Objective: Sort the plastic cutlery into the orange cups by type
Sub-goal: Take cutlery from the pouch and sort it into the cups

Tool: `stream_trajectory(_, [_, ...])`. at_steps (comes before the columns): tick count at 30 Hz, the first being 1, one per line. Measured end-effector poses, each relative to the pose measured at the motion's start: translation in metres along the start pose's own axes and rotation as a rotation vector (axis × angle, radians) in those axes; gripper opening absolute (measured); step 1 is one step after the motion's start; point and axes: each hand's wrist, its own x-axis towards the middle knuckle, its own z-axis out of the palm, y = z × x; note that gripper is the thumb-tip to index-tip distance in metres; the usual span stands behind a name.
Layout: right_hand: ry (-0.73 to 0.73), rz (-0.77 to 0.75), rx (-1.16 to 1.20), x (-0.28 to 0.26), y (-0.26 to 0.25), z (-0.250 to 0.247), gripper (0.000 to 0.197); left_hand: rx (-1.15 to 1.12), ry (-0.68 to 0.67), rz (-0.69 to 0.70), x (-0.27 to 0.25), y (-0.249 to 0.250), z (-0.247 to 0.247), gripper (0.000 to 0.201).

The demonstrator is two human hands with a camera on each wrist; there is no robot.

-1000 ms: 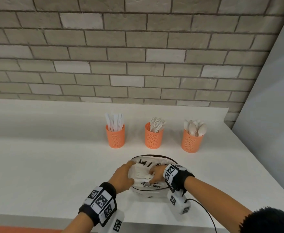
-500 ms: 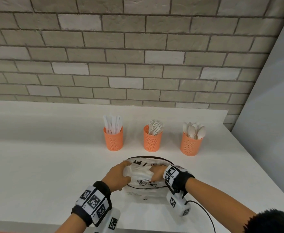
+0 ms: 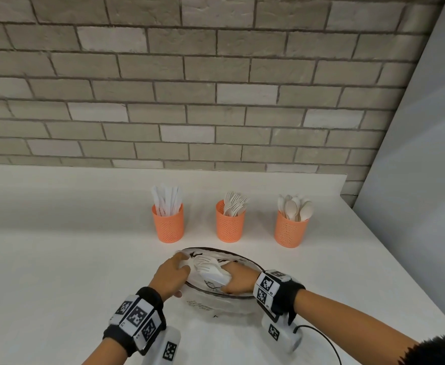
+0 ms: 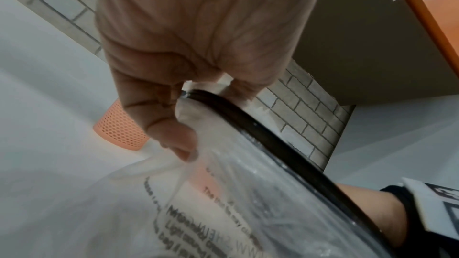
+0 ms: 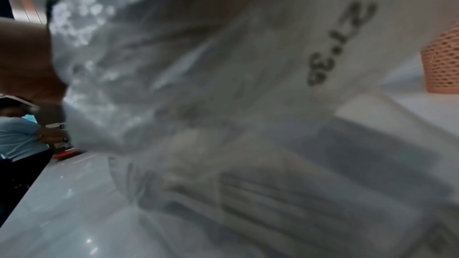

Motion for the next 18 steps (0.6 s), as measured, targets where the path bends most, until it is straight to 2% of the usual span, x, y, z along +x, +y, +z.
stream_trajectory(2, [0.037,-0.029,0.081,-0.001,0.000,0.000,0.030,-0.002,0.011,0.003,0.001,-0.001,0.000,0.037])
stream_trajectory(5, [0.069,-0.069,0.336,-0.005,-0.004,-0.005,0.008,0.034,0.040,0.022,0.003,-0.001,0.005,0.038])
stream_trajectory(7, [0.109,-0.075,0.452,-0.007,-0.008,-0.016,0.021,0.045,0.046,0.039,0.003,0.001,0.007,0.038])
stream_trajectory(9, [0.176,-0.105,0.570,-0.008,-0.013,-0.029,0.022,0.074,0.032,0.041,0.004,0.002,0.005,0.033])
stream_trajectory(11, [0.260,-0.117,0.726,-0.009,-0.016,-0.045,0.019,0.155,0.033,0.072,0.003,0.002,0.001,0.019])
stream_trajectory(12, [0.292,-0.122,0.801,-0.011,-0.017,-0.054,0.016,0.192,0.057,0.103,0.001,0.004,-0.002,0.011])
stream_trajectory(14, [0.349,-0.145,0.920,-0.014,-0.019,-0.070,0.012,0.210,0.196,0.226,-0.006,0.012,-0.008,0.009])
stream_trajectory(16, [0.408,-0.159,1.008,-0.018,-0.023,-0.084,0.017,0.074,0.362,0.361,-0.018,0.030,-0.015,0.018])
stream_trajectory(17, [0.442,-0.166,1.048,-0.019,-0.026,-0.090,0.021,-0.061,0.393,0.390,-0.022,0.042,-0.017,0.023])
stream_trajectory(18, [0.475,-0.180,1.097,-0.020,-0.029,-0.096,0.025,-0.225,0.370,0.384,-0.025,0.052,-0.018,0.024])
